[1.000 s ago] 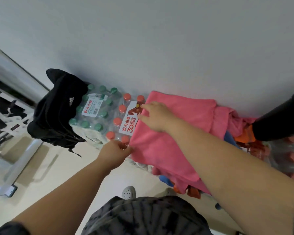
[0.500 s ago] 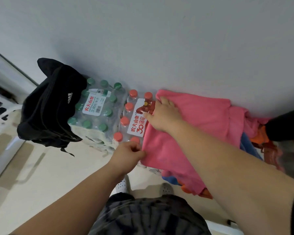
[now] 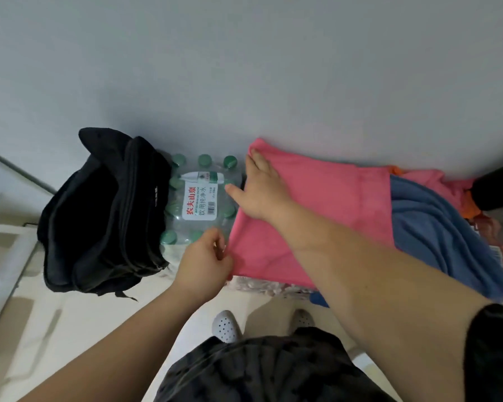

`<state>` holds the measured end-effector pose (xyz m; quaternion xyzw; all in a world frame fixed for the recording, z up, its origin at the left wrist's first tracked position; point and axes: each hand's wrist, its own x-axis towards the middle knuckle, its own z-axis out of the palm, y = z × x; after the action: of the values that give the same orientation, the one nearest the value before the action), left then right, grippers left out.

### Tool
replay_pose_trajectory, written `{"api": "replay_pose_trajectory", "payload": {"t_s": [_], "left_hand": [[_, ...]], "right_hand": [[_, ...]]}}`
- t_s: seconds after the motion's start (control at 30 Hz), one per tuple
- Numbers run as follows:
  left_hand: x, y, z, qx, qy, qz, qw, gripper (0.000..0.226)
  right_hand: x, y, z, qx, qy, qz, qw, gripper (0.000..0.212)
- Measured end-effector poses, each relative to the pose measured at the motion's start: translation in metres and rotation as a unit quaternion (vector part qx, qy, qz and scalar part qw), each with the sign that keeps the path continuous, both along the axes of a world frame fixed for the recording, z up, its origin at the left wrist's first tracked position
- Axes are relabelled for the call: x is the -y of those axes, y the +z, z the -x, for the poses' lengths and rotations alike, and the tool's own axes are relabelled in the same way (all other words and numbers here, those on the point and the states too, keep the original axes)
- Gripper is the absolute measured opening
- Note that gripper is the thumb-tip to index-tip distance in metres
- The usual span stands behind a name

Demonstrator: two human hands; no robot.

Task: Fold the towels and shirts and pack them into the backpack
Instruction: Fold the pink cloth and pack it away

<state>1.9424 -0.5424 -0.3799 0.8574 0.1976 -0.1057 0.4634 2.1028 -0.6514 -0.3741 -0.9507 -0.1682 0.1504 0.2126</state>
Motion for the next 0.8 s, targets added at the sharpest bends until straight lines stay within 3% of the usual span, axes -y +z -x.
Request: {"api": "replay_pose_trajectory", "payload": {"t_s": [0.17,0.4,0.53,0.67,0.8], "left_hand": [[-0.058,-0.004,0.015,0.012,-0.028,-0.122,0.992,0.019],[-0.088,-0.002,0.023,-0.06,-0.144,-0.278,0.948,0.059],[-0.082,0.001,0.017,-0.059,-0.163,-0.32,0.931,0.045],[-0.056,0.008,0.001,-0.014,-0.182,-0.3,0.936,0.013],[-0.012,0.017,-0.021,-0.007,-0.209,-0.219,0.953,0.017]], "right_hand": [[-0.07,-0.003,0.009,-0.011,0.046,-0.001,0.999,0.09],[-0.104,-0.009,0.023,-0.054,0.114,-0.045,0.991,0.066],[-0.068,-0.007,0.026,0.0,0.07,-0.091,0.993,0.059],[0.003,-0.008,0.019,0.044,-0.013,-0.044,0.998,0.058],[0.074,-0.012,0.007,0.042,-0.074,0.026,0.996,0.063]]}}
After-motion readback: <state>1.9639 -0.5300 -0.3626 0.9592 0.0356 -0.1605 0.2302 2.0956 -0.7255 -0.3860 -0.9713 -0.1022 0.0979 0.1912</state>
